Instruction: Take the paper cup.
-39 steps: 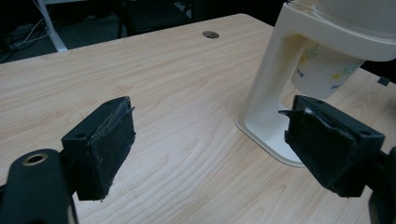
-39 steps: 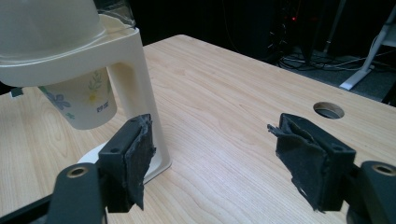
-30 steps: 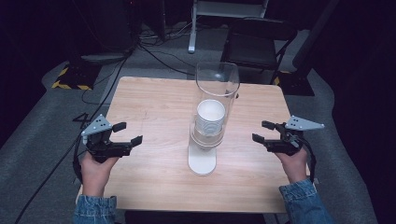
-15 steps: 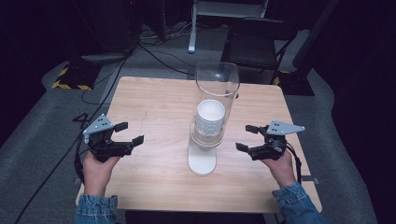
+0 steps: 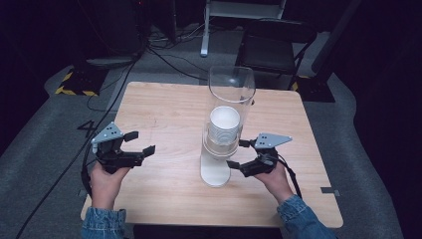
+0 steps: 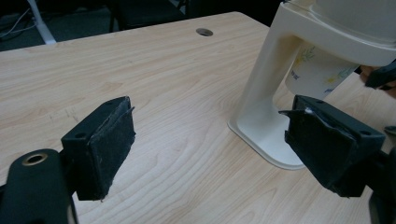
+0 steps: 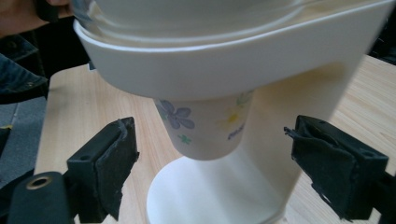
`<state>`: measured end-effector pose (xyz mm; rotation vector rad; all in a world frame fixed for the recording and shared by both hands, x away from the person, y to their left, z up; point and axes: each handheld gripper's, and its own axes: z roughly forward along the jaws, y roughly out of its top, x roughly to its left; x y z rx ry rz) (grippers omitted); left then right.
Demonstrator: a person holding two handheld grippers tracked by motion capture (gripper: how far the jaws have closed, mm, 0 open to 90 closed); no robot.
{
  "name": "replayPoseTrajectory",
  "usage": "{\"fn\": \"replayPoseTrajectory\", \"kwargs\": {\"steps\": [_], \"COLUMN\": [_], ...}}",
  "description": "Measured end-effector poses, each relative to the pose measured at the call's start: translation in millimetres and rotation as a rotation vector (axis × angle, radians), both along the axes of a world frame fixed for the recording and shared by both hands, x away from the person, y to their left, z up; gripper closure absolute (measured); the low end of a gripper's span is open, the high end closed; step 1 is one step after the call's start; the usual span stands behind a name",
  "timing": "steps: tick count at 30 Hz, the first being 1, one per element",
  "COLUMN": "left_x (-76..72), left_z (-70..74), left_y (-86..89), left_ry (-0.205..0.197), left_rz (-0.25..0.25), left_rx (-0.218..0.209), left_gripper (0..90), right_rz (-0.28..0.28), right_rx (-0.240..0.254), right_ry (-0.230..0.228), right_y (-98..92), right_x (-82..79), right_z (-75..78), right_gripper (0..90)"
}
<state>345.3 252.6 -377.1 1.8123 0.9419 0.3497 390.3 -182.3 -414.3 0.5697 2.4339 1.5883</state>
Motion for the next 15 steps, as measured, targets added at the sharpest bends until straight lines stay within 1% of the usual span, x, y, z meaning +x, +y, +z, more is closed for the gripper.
{"fn": "replayPoseTrajectory", "kwargs": {"steps": [1,2,4,6,7,9,11,13,15], "left_x": [-0.2,-0.3,0.0,0.0,-0.3,-0.4,-0.9,-1.0,-0.9], "left_z": [-0.5,-0.8,-1.6,-2.0,-2.4,-2.4,-2.3,-2.4,-2.8], "left_y": [-1.0,-1.4,-1.5,-1.4,-1.3,-1.0,-0.2,0.5,0.9], "left_ry": [0.003,0.006,0.006,0.008,0.011,0.011,0.013,0.015,0.017], "left_rz": [-0.002,-0.003,-0.003,-0.003,-0.001,-0.002,-0.001,0.0,0.001], "left_rx": [0.004,0.004,0.007,0.007,0.003,0.001,-0.002,-0.001,-0.004], "left_gripper": [15.5,15.5,15.5,15.5,15.5,15.5,15.5,15.5,15.5], "right_rz": [0.004,0.001,0.006,0.008,0.0,-0.001,-0.014,-0.013,-0.019], "right_rx": [0.009,0.014,0.039,0.046,0.048,0.05,0.059,0.061,0.058], "right_ry": [0.0,0.0,0.003,0.002,-0.025,-0.029,-0.039,-0.041,-0.063], "right_y": [7.1,8.9,13.6,16.5,23.2,25.2,31.6,34.9,37.1], "right_x": [2.1,2.6,4.0,4.4,5.1,5.4,7.0,7.0,6.2], "right_z": [-4.6,-5.7,-8.5,-9.8,-12.9,-13.8,-16.2,-16.7,-16.3], "right_gripper": [14.8,14.8,15.0,15.0,15.0,15.1,15.5,17.7,23.8]}}
